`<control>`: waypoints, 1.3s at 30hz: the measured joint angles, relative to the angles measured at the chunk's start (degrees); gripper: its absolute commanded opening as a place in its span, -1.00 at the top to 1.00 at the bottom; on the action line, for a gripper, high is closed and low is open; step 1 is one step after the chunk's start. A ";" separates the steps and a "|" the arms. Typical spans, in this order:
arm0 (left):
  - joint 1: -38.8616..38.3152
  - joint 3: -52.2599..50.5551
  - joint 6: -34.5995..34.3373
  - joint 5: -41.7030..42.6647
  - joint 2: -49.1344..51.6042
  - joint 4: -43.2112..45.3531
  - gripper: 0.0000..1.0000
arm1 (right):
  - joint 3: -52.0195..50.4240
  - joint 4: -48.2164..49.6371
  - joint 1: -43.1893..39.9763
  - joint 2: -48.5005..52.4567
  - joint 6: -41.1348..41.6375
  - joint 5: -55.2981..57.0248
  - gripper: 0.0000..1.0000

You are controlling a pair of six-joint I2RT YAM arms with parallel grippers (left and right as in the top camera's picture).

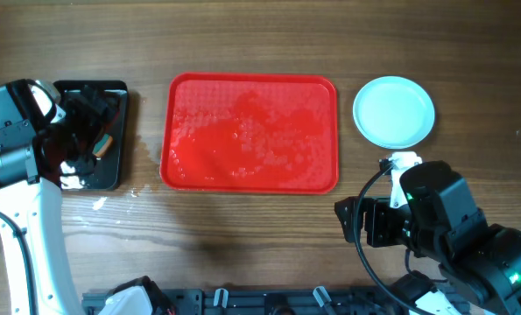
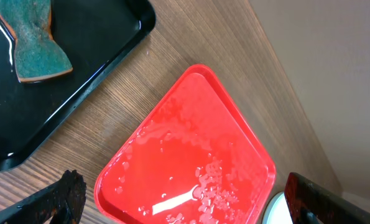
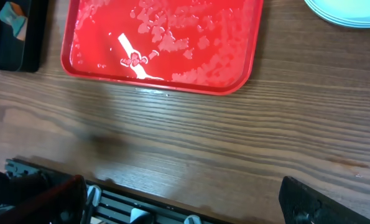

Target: Clean dirty plates on tray and stack at the side

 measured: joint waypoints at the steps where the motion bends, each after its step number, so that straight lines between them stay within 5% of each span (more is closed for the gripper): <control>1: 0.00 0.00 0.00 0.00 0.00 0.00 -1.00 | 0.00 0.00 0.00 0.13 0.02 0.02 -0.99; 12: 0.00 0.00 0.00 0.15 0.00 -0.02 -1.00 | -2.84 2.56 -5.55 1.16 0.17 1.44 -1.00; 25: 0.00 0.00 0.00 0.17 0.00 -0.13 -1.00 | -44.87 54.51 -31.39 -34.36 -15.52 -21.59 -0.99; 39: 0.00 0.00 0.00 0.15 0.00 -0.09 -1.00 | -64.17 75.03 -33.42 -46.31 -21.94 -22.53 -0.99</control>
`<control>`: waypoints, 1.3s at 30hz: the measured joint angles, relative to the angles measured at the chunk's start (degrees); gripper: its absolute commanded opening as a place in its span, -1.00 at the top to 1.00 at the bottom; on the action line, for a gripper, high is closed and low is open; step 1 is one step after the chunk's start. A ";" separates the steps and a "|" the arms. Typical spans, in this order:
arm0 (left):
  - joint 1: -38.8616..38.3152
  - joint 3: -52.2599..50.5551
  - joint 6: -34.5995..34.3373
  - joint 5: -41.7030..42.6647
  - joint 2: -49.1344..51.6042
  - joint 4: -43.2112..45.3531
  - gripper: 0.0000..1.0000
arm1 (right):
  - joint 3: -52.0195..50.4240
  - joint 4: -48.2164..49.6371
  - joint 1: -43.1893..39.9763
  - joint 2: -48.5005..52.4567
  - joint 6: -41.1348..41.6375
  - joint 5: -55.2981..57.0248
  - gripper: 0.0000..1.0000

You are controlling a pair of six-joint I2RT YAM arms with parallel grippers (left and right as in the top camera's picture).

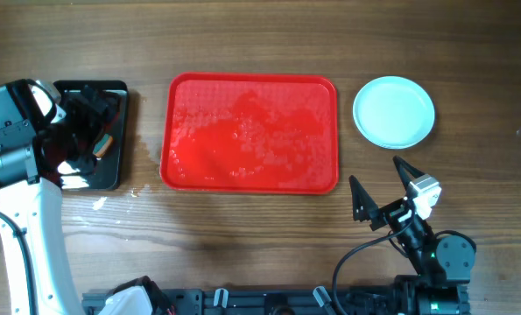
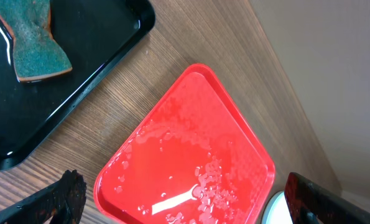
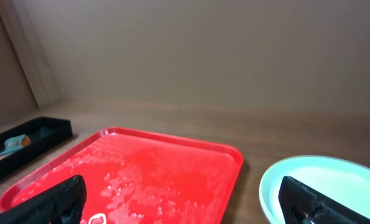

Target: Clean dirty plates on tray and stack at the side

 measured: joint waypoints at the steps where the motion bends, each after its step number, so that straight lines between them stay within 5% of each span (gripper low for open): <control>1: 0.00 0.00 0.00 0.00 0.00 0.00 -1.00 | -0.70 0.98 0.00 -0.04 -0.66 0.17 -0.99; 16: 0.00 0.00 0.00 0.00 0.00 0.00 -1.00 | -1.33 -0.59 0.00 -0.09 -5.33 20.79 -0.99; 39: 0.00 0.00 0.00 0.00 0.00 0.00 -1.00 | -1.33 -0.59 0.00 -0.09 -7.76 21.62 -1.00</control>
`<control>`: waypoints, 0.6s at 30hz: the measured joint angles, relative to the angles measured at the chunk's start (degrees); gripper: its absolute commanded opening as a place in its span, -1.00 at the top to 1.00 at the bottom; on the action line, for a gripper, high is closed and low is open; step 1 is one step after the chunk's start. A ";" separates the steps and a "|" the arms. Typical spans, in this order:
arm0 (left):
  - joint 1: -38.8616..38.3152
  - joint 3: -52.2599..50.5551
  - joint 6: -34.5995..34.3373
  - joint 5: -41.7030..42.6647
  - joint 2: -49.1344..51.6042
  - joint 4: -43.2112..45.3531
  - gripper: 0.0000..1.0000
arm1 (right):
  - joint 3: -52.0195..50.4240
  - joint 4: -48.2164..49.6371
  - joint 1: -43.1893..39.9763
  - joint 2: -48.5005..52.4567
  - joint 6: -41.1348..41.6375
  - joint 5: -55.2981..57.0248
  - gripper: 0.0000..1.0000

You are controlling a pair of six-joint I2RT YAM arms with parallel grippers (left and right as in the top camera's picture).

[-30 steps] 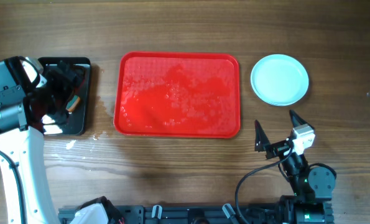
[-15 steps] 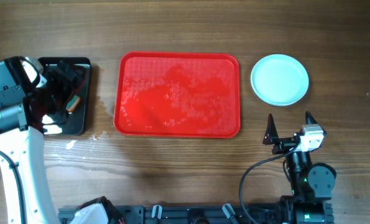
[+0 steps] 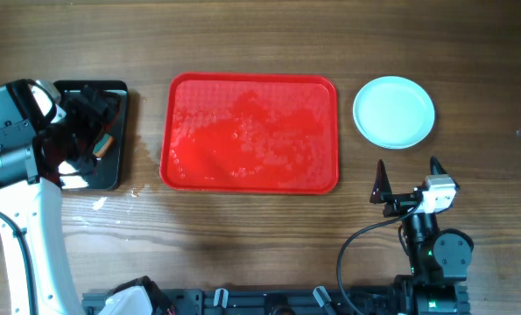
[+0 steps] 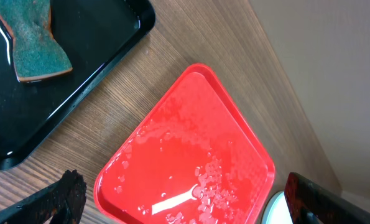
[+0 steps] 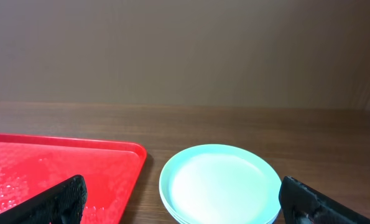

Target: Clean dirty plates on tray and stack at the side

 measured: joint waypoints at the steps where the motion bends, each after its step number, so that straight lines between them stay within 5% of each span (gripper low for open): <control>1: 0.00 0.00 0.00 0.00 0.00 0.00 -1.00 | 0.00 0.00 0.00 0.00 0.00 0.00 -1.00; 11: -0.13 -0.74 0.02 -6.75 -4.31 -6.93 -1.00 | -0.02 0.04 0.02 -0.07 0.00 0.00 -0.99; 18: -8.90 -29.38 3.28 -7.69 -29.16 8.46 -1.00 | -0.09 0.11 0.02 -0.37 0.00 0.02 -0.99</control>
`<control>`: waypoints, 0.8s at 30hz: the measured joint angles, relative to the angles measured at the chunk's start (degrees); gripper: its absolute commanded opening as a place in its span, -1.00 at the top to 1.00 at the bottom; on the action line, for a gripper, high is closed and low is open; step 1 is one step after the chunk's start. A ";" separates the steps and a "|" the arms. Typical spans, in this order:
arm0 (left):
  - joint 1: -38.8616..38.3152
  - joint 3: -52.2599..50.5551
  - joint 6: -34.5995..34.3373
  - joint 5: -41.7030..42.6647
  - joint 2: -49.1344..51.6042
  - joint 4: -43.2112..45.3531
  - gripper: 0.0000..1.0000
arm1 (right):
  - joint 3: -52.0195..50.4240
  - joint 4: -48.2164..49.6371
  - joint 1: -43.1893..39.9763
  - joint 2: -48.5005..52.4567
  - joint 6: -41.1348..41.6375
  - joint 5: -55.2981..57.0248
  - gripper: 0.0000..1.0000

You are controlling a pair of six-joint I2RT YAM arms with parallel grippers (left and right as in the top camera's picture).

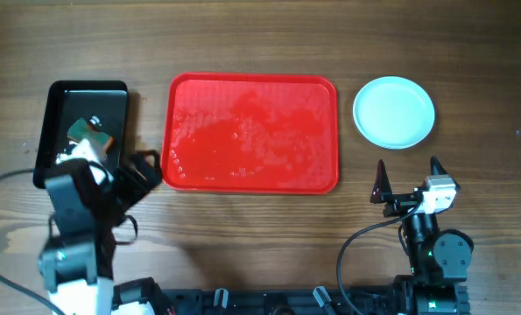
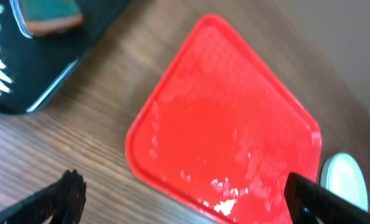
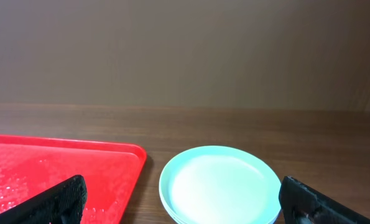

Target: Clean dirty plates on tray and stack at the side

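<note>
The red tray (image 1: pixel 251 131) lies mid-table, wet with water drops and bare of plates; it also shows in the left wrist view (image 2: pixel 228 137) and the right wrist view (image 3: pixel 60 174). A stack of pale teal plates (image 1: pixel 394 111) stands to its right, straight in front of my right gripper (image 3: pixel 185 208). That right gripper (image 1: pixel 407 178) sits low by the front edge, open and holding nothing. My left gripper (image 1: pixel 136 188) is open and empty at the front left, near the tray's left corner. Its own view (image 2: pixel 185 202) is blurred.
A black tray (image 1: pixel 80 131) at the left holds a green and orange sponge (image 1: pixel 89 133), seen also in the left wrist view (image 2: pixel 48 15). The wood table (image 1: pixel 260 236) has damp patches near the front left. A black rail runs along the front edge.
My left arm has left its place over the black tray and now sits low at the front left, gripper facing the red tray. The right arm has not moved.
My right arm stood raised over the front right, camera looking down on the table. Then it was folded low and faced the red tray, then the plate stack, where it stays. The left arm hung still over the black tray, and now sits lower at the front left.
</note>
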 measured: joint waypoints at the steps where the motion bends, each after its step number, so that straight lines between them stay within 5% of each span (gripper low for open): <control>1: -0.87 -3.17 0.24 0.09 -2.51 4.52 -1.00 | 0.00 0.07 0.00 0.00 0.00 0.00 -1.00; 3: -3.67 -13.60 0.59 0.48 -11.43 15.34 -1.00 | 0.00 0.02 -0.02 0.00 0.00 0.00 -0.99; 9: -7.32 -29.90 0.66 1.22 -25.46 25.27 -1.00 | 0.00 0.02 0.00 0.00 0.00 0.02 -1.00; 14: -7.56 -35.95 1.60 1.20 -33.94 32.92 -1.00 | 0.00 0.02 0.00 0.00 0.00 0.02 -0.99; 24: -7.96 -38.14 14.10 0.50 -42.53 44.39 -1.00 | 0.00 0.02 -0.02 0.00 0.00 0.02 -0.99</control>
